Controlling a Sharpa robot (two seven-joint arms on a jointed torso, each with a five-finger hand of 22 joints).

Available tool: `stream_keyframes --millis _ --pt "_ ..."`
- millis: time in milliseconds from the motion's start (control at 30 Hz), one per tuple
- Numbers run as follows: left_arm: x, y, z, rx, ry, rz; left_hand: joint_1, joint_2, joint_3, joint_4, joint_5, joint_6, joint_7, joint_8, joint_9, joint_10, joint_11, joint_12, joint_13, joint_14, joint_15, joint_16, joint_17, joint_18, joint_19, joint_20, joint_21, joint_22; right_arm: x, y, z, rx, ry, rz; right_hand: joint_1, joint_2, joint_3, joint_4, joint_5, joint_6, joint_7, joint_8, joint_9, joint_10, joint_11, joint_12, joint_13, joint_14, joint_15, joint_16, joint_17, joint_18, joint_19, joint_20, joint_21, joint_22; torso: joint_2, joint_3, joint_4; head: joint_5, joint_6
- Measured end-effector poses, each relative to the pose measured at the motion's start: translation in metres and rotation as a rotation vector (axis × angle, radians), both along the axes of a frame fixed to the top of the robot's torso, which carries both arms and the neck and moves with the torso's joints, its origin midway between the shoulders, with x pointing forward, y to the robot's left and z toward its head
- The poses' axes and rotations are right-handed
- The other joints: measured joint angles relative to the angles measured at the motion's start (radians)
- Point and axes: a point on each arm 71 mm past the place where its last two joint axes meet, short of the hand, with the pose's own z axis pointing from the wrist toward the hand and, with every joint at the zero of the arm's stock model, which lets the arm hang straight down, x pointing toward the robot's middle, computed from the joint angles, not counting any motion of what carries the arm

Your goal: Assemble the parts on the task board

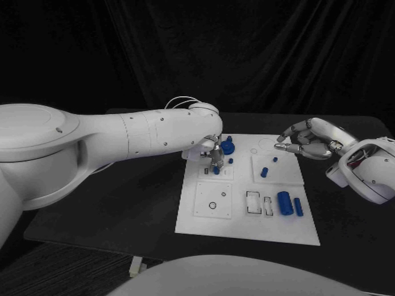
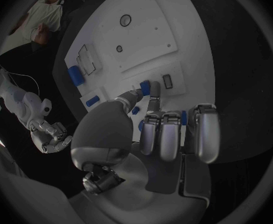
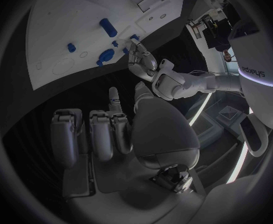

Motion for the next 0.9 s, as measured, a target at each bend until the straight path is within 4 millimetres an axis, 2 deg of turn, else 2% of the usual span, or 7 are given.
stream_keyframes --millis 367,533,600,633,667,800,900 --pt "0.0004 -0.0015 0.0000 -0.001 -0.002 0.002 0.000 0.000 0.000 0.000 0.004 -0.001 0.001 0.005 0.005 -0.001 -0.001 0.000 0.000 0.004 -0.004 0.000 0.000 0.000 0.000 0.000 0.000 0.000 0.0000 0.0000 -0.0004 -0.001 0.002 0.000 0.000 0.000 -0.003 -0.003 0.000 0.000 0.000 0.000 0.000 0.000 0.000 0.000 0.000 0.000 0.000 0.000 0.000 0.000 0.000 0.000 -0.004 0.000 0.000 -0.0001 0.0000 0.001 0.000" --pt "0.0009 -0.0031 0.0000 0.000 -0.003 0.001 -0.005 0.004 0.000 0.000 -0.053 -0.005 -0.002 0.007 0.013 -0.001 -0.001 0.000 0.000 0.004 -0.004 0.000 0.000 0.000 0.000 0.000 -0.005 0.000 0.0000 0.0000 -0.0005 -0.001 0.003 0.001 0.003 0.003 -0.003 -0.003 0.003 0.000 0.000 -0.002 0.000 -0.001 0.001 0.000 0.000 0.000 0.000 0.000 0.000 0.000 0.000 0.000 -0.004 0.001 0.000 -0.0003 0.0000 0.000 0.000" --pt "0.0011 -0.0037 -0.0001 0.001 -0.003 0.001 -0.027 0.004 0.033 -0.033 -0.097 -0.005 -0.002 0.007 0.019 -0.001 -0.001 0.000 0.000 0.004 -0.004 0.000 0.000 0.000 0.000 0.000 -0.005 0.000 0.0000 0.0000 -0.0005 -0.001 0.003 0.001 0.003 0.003 -0.003 -0.003 0.004 0.000 0.000 -0.004 0.000 -0.004 0.004 0.000 0.000 0.000 0.000 0.000 0.000 0.000 0.000 0.000 -0.004 0.001 0.000 -0.0004 0.0001 0.000 0.000" --pt "0.0013 -0.0039 -0.0001 0.001 -0.004 0.001 -0.030 0.002 0.036 -0.036 -0.104 -0.005 -0.003 0.007 0.020 -0.001 -0.001 0.000 0.000 0.004 -0.004 0.000 0.000 0.000 0.000 0.000 -0.005 0.000 -0.0001 0.0000 -0.0005 -0.002 0.004 0.001 0.004 0.004 -0.003 -0.003 0.004 0.000 0.000 -0.004 0.000 -0.004 0.004 0.000 0.000 0.000 0.000 0.000 0.000 0.000 0.000 0.000 -0.004 0.001 0.000 -0.0004 0.0001 0.000 0.000" --pt "0.0014 -0.0041 -0.0001 0.002 -0.004 0.001 -0.044 0.005 0.036 -0.036 -0.136 -0.005 -0.002 0.008 0.021 -0.001 -0.001 0.000 0.000 0.004 -0.004 0.000 0.000 0.000 0.000 0.000 -0.010 0.000 -0.0001 0.0000 -0.0006 -0.002 0.004 0.001 0.004 0.004 -0.003 -0.003 0.004 0.000 0.000 -0.004 0.000 -0.004 0.004 0.000 0.000 0.000 0.000 0.000 0.000 0.000 0.000 0.000 -0.004 0.001 0.000 -0.0004 0.0001 0.000 0.000" --pt "0.0020 -0.0052 -0.0001 0.004 -0.003 0.000 -0.055 0.006 0.017 -0.017 -0.186 -0.005 -0.003 0.004 0.023 -0.001 -0.001 0.000 0.000 0.004 -0.004 0.000 0.000 0.000 0.000 0.000 -0.011 0.000 -0.0002 -0.0001 -0.0006 -0.002 0.005 0.001 0.004 0.004 -0.003 -0.003 0.004 0.000 0.000 -0.004 0.000 -0.004 0.004 0.000 0.000 0.000 0.000 0.000 0.000 0.000 0.000 0.000 -0.004 0.001 0.000 -0.0004 0.0000 0.000 0.000" --pt "0.0023 -0.0057 -0.0001 0.005 -0.003 0.000 -0.091 0.008 -0.015 0.021 -0.250 0.000 -0.007 -0.001 0.024 -0.004 -0.004 0.000 0.000 0.004 -0.004 0.000 0.000 0.000 0.000 0.000 -0.014 0.000 -0.0003 -0.0001 -0.0008 -0.002 0.006 0.002 0.004 0.004 -0.003 -0.003 0.004 0.000 0.000 -0.004 0.000 -0.004 0.004 0.000 0.000 0.000 0.000 0.000 0.000 0.000 0.000 0.000 -0.004 0.001 0.000 -0.0003 0.0000 0.000 0.000"
